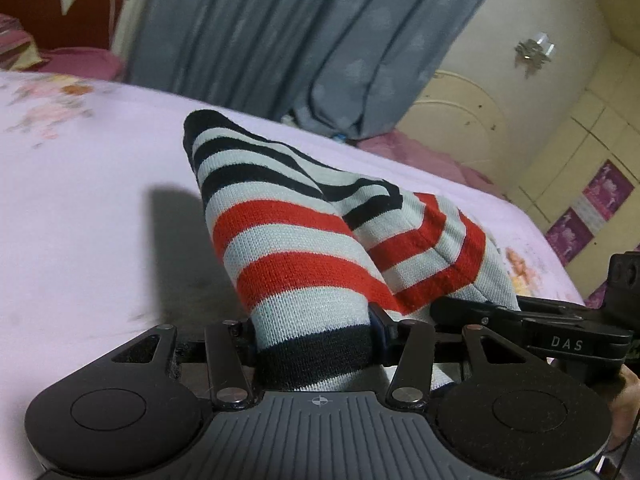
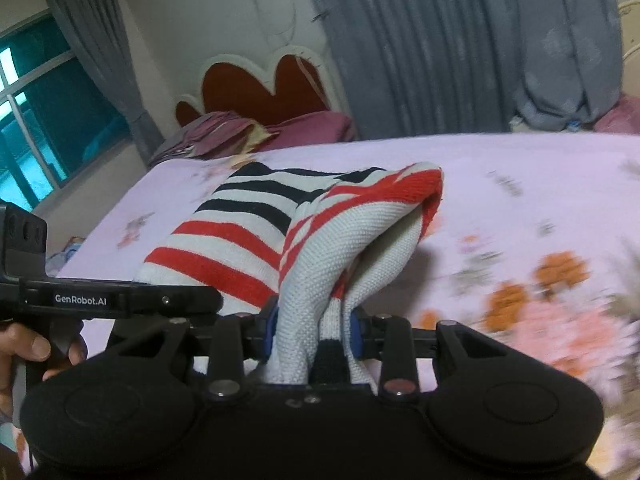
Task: Fold small clothes
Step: 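Lift the held sweater edge with both tools and fold it over, then open both tools to release the folded sweater onto the bed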
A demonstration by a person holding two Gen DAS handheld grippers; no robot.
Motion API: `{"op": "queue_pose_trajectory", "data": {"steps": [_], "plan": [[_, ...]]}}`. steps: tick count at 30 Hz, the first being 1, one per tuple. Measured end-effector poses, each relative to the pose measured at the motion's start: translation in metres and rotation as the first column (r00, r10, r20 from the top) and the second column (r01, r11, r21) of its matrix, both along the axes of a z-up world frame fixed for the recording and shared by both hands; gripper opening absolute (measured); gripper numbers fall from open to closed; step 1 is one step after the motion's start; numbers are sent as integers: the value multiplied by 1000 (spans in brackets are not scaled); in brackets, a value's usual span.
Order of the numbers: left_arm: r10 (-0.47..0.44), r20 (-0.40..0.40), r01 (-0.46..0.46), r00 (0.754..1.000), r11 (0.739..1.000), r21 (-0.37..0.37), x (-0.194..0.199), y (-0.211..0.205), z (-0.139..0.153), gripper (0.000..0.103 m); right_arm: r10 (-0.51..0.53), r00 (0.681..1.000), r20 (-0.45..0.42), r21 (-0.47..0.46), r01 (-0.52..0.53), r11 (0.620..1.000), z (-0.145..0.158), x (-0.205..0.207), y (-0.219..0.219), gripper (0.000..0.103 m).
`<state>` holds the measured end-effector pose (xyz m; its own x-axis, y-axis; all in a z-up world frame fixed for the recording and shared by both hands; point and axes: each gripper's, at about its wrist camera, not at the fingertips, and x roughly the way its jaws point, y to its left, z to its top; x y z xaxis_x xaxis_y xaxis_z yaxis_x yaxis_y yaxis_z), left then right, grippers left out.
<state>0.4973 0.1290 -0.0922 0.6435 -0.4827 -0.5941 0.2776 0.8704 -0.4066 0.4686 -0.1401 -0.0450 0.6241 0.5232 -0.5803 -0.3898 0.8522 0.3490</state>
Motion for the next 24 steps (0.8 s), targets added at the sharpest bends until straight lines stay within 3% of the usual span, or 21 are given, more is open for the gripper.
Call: {"op": "queue_pose_trajectory", "data": {"steps": [4,6,7,9,14,15,17,19,24], "plan": [[15,-36,-14,999,1000,19,-4,44,-21,52,11,998,-70,40,-9,999,-24,5,32,33],[58,-79,-53,995,997,62,-5,57,-44,60,-5,989,-146,55,13,998,-51,11,39,33],[71,-106,-63,992,995,73,-7,62,-57,69,-28,980,-199,56,39,998,-65,14,39,35],[86,-110,-87,990,996,1,-10,68,-67,70,-69,972,-225,121,98,988,-85,13,30,35],[72,-101,-72,992,997,8,-5,70,-66,73,-94,969,-228,89,117,989,-76,12,33,38],[69,-96,-67,993,998,14,-10,69,-63,73,-99,966,-238,90,123,988,-75,11,36,40],[65,-64,-64,996,998,29,-15,71,-55,73,-136,965,-222,69,155,985,-65,9,29,58],[93,11,-94,996,995,38,-28,79,-41,73,-175,970,-171,72,190,979,-56,1,21,61],[53,70,-55,996,998,25,-7,80,-19,72,-196,938,-285,173,251,952,-64,37,2,50]]}}
